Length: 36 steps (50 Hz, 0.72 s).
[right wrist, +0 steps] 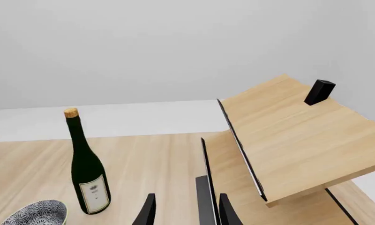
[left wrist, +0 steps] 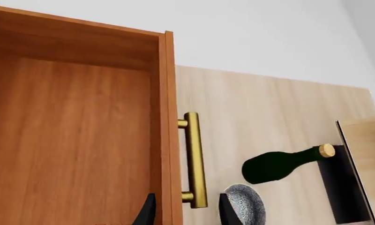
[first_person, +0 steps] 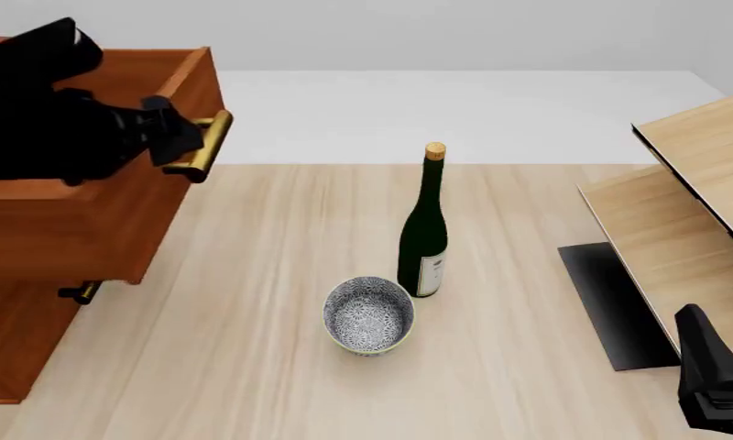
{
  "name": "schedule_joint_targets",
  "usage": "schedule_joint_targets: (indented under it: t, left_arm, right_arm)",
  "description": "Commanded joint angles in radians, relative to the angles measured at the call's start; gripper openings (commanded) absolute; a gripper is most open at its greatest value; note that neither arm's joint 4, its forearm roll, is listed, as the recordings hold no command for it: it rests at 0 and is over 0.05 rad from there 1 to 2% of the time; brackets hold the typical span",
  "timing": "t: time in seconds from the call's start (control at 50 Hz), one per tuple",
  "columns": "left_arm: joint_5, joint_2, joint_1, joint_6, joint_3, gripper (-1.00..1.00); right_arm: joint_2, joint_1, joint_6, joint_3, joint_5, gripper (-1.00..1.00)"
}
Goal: Close the bottom drawer of the cabinet and open the top drawer.
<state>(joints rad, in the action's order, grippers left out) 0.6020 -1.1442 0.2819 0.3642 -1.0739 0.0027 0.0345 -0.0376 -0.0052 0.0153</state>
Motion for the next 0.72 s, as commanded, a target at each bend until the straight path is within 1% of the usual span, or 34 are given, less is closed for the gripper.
schedule_joint_targets:
  t: [0.02, 0.32, 0.48, 0.72]
  left_arm:
    - [-0.006, 0.011, 0.072, 0.02, 0.004, 1.0]
    - [-0.011, 0.018, 0.149, 0.035, -0.021, 1.0]
    - [-0.01, 0.032, 0.214, 0.042, -0.037, 1.0]
    - [-0.013, 0.045, 0.252, 0.052, -0.048, 1.0]
  right_arm:
    - [0.0, 0.0, -0.001, 0.0, 0.0, 1.0]
    - [-0.001, -0.001, 0.002, 0.0, -0.001, 1.0]
    - [-0.001, 0.0, 0.0, 0.0, -0.001, 1.0]
    - [-0.001, -0.001, -0.001, 0.0, -0.001, 1.0]
